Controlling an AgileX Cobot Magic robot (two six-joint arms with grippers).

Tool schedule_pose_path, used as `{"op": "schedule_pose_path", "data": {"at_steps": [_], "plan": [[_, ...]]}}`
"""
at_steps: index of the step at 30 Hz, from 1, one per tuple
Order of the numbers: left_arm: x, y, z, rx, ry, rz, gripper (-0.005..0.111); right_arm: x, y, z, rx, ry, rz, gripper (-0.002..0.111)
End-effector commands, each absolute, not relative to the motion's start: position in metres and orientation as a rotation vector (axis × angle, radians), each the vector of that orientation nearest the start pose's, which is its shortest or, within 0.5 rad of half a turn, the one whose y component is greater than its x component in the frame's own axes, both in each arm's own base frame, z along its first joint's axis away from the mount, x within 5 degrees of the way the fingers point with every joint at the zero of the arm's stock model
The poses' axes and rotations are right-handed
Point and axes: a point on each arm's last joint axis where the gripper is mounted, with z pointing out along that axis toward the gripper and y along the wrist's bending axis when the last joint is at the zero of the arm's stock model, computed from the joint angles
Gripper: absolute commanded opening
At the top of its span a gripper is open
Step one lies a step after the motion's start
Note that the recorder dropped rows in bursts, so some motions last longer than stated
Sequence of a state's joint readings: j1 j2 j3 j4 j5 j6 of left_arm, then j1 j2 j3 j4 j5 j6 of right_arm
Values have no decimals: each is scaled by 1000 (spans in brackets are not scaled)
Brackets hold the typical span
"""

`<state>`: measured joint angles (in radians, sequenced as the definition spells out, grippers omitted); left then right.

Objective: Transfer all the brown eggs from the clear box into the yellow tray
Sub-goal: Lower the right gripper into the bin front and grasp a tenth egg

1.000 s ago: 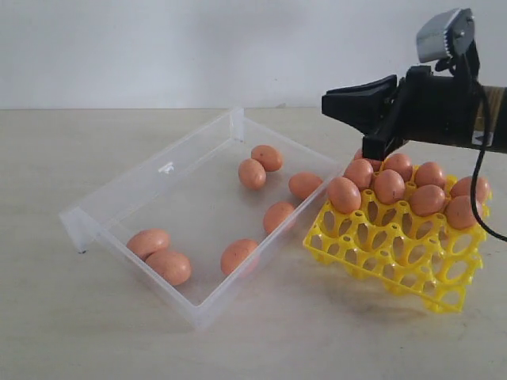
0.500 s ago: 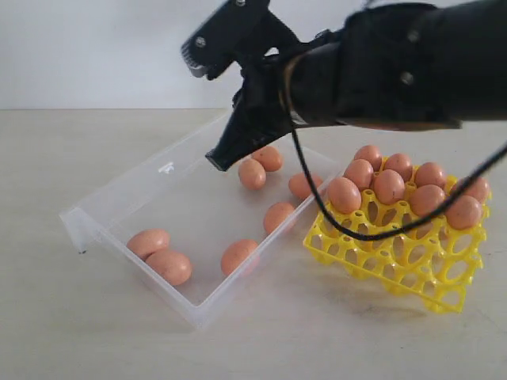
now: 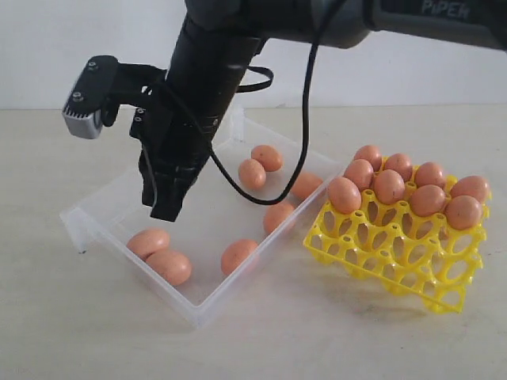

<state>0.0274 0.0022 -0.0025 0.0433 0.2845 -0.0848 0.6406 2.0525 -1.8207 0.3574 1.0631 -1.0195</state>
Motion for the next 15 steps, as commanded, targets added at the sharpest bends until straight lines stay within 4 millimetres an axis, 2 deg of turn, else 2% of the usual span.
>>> {"op": "schedule_pose_path", "data": {"at_steps": [1, 3, 5, 8, 9, 11, 15], "plan": [[55, 2, 188, -69, 1760, -3, 4, 355, 297, 232, -1978, 1864, 341, 2], [55, 2, 188, -69, 1760, -3, 4, 356, 298, 219, -2008, 1894, 356, 10], [55, 2, 188, -69, 1760, -3, 4, 357, 299, 206, -2029, 1918, 362, 23], [55, 2, 188, -69, 1760, -3, 4, 361, 301, 199, -2006, 1911, 345, 46], [55, 2, 188, -69, 1760, -3, 4, 363, 302, 197, -1996, 1908, 339, 50], [55, 2, 188, -69, 1760, -3, 4, 366, 304, 195, -1964, 1896, 323, 55], [55, 2, 188, -69, 1760, -3, 4, 367, 305, 190, -1946, 1917, 336, 55]]}}
